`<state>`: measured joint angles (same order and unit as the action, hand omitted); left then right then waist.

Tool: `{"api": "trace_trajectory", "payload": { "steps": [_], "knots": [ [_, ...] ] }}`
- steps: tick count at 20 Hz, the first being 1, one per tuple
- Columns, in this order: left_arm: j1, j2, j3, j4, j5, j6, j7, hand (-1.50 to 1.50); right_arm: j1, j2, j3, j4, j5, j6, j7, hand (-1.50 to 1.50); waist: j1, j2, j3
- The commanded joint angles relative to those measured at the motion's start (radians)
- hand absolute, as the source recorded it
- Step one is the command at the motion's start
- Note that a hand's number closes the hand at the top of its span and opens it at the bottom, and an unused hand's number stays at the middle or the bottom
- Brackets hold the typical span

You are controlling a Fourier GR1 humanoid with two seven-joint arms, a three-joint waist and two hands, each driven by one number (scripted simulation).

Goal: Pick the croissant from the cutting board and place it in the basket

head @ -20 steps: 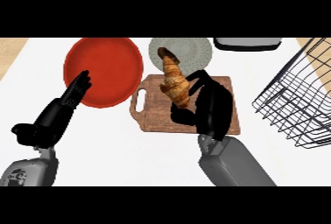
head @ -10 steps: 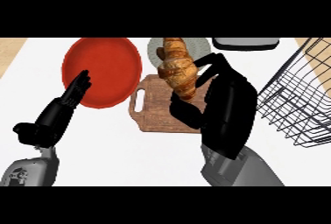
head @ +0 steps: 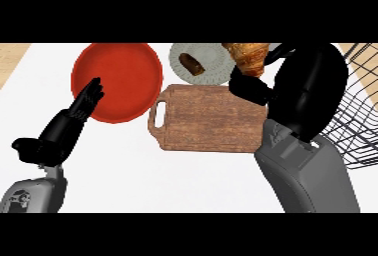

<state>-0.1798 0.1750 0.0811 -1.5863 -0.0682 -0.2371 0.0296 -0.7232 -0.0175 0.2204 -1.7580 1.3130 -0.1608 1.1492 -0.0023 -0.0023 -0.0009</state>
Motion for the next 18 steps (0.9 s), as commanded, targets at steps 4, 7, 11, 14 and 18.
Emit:
{"api": "trace_trajectory", "payload": {
  "steps": [4, 7, 11, 14, 18],
  "knots": [
    [0.062, -0.004, -0.011, -0.026, -0.016, -0.001, -0.042, 0.00, -0.105, -0.061, -0.241, 0.074, 0.010, 0.035, 0.052, 1.50, 0.008, 0.001, 0.001],
    [0.014, -0.020, -0.026, -0.069, -0.010, 0.012, 0.060, 0.00, -0.162, -0.110, -0.327, 0.169, 0.009, -0.028, -0.013, 1.50, 0.013, 0.002, 0.001],
    [-0.020, -0.014, -0.013, 0.035, -0.029, 0.013, -0.012, 0.00, -0.175, -0.208, -0.439, 0.209, -0.023, -0.042, -0.085, 1.50, 0.003, 0.005, 0.001],
    [0.009, 0.014, 0.012, -0.023, 0.001, -0.015, -0.012, 0.00, -0.136, -0.231, -0.491, 0.227, -0.064, -0.061, -0.113, 1.50, 0.006, 0.003, 0.001],
    [0.021, -0.007, -0.006, -0.030, -0.004, -0.010, -0.001, 0.00, -0.026, -0.249, -0.538, 0.270, -0.136, -0.135, -0.203, 1.50, 0.006, 0.003, 0.001]
  ]
}}
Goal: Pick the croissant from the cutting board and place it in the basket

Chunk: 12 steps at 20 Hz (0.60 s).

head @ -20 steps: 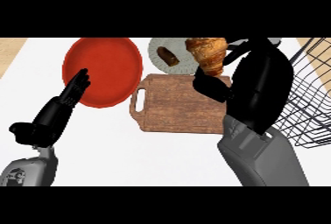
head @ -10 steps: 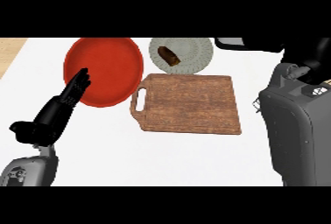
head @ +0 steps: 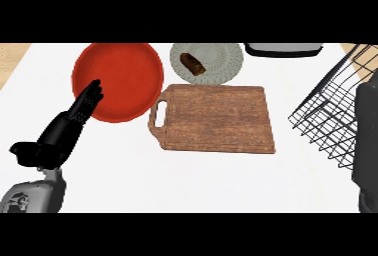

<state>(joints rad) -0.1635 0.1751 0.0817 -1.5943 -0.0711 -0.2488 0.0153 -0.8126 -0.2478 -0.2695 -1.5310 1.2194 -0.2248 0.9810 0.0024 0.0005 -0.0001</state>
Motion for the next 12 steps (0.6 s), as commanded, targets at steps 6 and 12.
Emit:
{"api": "trace_trajectory", "payload": {
  "steps": [6, 12],
  "knots": [
    [-0.002, 0.007, 0.021, -0.028, 0.004, 0.003, 0.027, 0.00, 0.155, -0.077, -0.087, -0.008, -0.167, -0.030, -0.106, 1.50, -0.002, -0.002, 0.000],
    [-0.021, 0.005, 0.016, 0.024, -0.012, -0.001, -0.008, 0.00, 0.272, -0.108, -0.132, 0.095, -0.220, -0.212, -0.282, 1.50, -0.001, 0.000, 0.000]
  ]
}}
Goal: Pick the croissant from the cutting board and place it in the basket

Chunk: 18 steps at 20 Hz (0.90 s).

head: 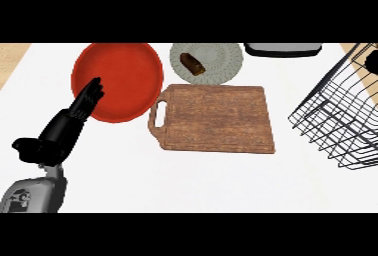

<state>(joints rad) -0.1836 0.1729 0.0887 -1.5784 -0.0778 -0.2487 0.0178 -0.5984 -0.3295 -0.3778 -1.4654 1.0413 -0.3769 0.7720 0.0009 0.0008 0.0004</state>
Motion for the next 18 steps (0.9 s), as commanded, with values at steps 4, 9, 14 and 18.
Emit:
{"api": "trace_trajectory", "payload": {
  "steps": [4, 9, 14, 18],
  "knots": [
    [0.033, -0.008, -0.008, -0.001, -0.014, -0.004, -0.034, 0.00, 0.040, -0.040, 0.009, 0.097, -0.004, -0.104, -0.093, 1.50, 0.004, 0.000, 0.000],
    [-0.022, -0.007, 0.006, 0.022, -0.004, 0.003, 0.000, 0.00, 0.038, -0.048, -0.094, 0.170, -0.107, -0.313, -0.191, -1.50, 0.003, 0.001, 0.000],
    [0.044, -0.033, -0.029, -0.007, -0.049, 0.025, -0.058, 0.00, 0.052, -0.122, -0.071, 0.230, -0.192, -0.257, -0.273, -1.50, 0.003, 0.000, 0.000],
    [0.028, -0.011, 0.001, -0.026, -0.011, -0.002, 0.001, 0.00, 0.044, -0.155, -0.058, 0.184, -0.216, -0.232, -0.275, -1.50, 0.001, -0.001, 0.000]
  ]
}}
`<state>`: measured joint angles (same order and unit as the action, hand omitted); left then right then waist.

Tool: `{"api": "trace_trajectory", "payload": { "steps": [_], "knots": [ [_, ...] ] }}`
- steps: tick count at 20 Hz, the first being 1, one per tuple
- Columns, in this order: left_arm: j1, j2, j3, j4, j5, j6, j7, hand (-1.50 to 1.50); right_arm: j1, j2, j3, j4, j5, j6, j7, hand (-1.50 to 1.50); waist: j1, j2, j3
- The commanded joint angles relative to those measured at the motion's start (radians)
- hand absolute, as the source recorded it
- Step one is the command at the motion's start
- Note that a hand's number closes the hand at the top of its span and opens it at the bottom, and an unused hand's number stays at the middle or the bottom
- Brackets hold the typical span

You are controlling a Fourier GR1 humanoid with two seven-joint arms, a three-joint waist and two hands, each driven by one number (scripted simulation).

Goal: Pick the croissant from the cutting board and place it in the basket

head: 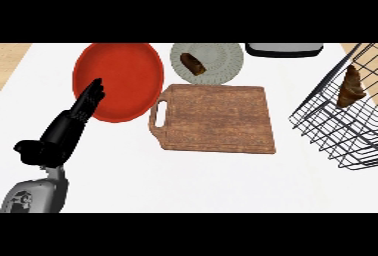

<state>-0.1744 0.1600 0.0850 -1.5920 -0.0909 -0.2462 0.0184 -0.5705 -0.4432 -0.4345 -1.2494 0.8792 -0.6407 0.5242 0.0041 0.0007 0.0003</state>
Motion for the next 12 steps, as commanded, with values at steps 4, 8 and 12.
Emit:
{"api": "trace_trajectory", "payload": {
  "steps": [4, 8, 12],
  "knots": [
    [-0.017, 0.006, 0.022, 0.076, -0.006, 0.003, -0.055, 0.00, 0.022, 0.006, -0.026, -0.080, -0.173, -0.035, -0.105, -1.50, -0.009, -0.001, 0.000],
    [0.004, 0.019, 0.025, -0.020, 0.037, -0.031, 0.033, 0.00, -0.036, -0.044, -0.084, -0.122, -0.185, -0.021, 0.012, -1.50, -0.004, -0.003, 0.000],
    [0.029, -0.003, 0.010, 0.037, -0.010, 0.001, -0.049, 0.00, 0.107, -0.058, -0.172, -0.260, -0.331, 0.056, 0.040, -1.50, -0.020, -0.004, -0.001]
  ]
}}
